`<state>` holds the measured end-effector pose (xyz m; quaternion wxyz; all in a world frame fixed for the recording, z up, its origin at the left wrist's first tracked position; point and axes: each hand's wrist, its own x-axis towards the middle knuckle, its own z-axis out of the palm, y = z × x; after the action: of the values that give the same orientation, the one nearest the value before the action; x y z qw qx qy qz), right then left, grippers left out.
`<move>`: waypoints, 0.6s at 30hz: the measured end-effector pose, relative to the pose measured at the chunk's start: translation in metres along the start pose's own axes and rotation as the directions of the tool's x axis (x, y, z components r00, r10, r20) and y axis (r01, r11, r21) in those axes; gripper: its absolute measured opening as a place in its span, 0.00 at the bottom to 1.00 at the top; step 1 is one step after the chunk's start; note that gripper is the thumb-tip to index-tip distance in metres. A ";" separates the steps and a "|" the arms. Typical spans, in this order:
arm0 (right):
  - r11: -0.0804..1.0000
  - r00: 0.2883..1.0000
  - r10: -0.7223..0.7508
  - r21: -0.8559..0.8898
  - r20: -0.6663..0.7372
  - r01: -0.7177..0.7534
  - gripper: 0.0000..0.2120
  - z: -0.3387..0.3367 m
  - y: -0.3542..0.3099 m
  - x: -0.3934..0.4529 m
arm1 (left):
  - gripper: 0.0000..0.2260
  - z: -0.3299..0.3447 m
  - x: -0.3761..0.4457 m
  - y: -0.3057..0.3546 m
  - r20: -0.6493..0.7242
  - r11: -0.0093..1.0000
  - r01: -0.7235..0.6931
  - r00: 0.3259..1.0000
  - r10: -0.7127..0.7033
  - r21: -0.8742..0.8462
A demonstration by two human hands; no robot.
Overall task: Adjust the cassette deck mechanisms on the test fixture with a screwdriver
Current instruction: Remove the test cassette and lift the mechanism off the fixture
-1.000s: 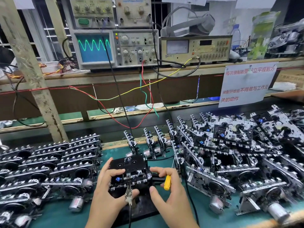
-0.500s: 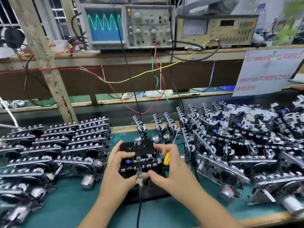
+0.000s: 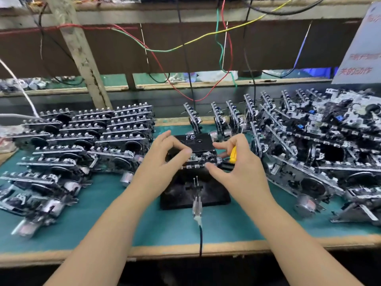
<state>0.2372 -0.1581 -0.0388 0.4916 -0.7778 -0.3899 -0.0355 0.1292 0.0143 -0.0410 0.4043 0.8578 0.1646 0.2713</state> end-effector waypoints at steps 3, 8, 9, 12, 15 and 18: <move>1.000 0.999 -0.010 0.010 0.034 0.010 0.25 -0.003 -0.002 -0.001 | 0.09 -0.005 0.025 0.022 0.053 0.961 -0.006 0.999 -0.009 0.277; 1.000 0.993 -0.004 0.025 0.114 0.001 0.26 -0.002 -0.003 -0.004 | 0.19 -0.025 0.062 0.054 0.310 0.770 -0.154 0.949 -0.059 0.619; 1.000 0.993 -0.010 0.025 0.118 0.007 0.26 -0.002 -0.003 -0.004 | 0.19 -0.029 0.065 0.056 0.329 0.751 -0.187 0.943 -0.043 0.633; 0.997 0.994 -0.067 0.036 0.085 0.064 0.26 -0.003 -0.007 -0.005 | 0.15 -0.039 0.065 0.055 0.224 0.815 -0.182 0.972 0.066 0.550; 0.975 0.994 -0.107 0.195 -0.013 0.107 0.25 -0.006 -0.021 -0.007 | 0.15 -0.037 0.042 0.053 0.106 0.902 -0.264 0.964 0.243 0.340; 0.921 0.984 -0.163 0.345 -0.074 0.178 0.23 -0.016 -0.029 -0.008 | 0.14 -0.022 0.011 0.058 0.116 0.918 -0.372 0.926 0.358 0.139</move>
<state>0.2181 -0.1687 -0.0127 0.6258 -0.6399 -0.4453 -0.0251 0.1281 -0.0028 0.0192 0.2841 0.9140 0.0044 0.2897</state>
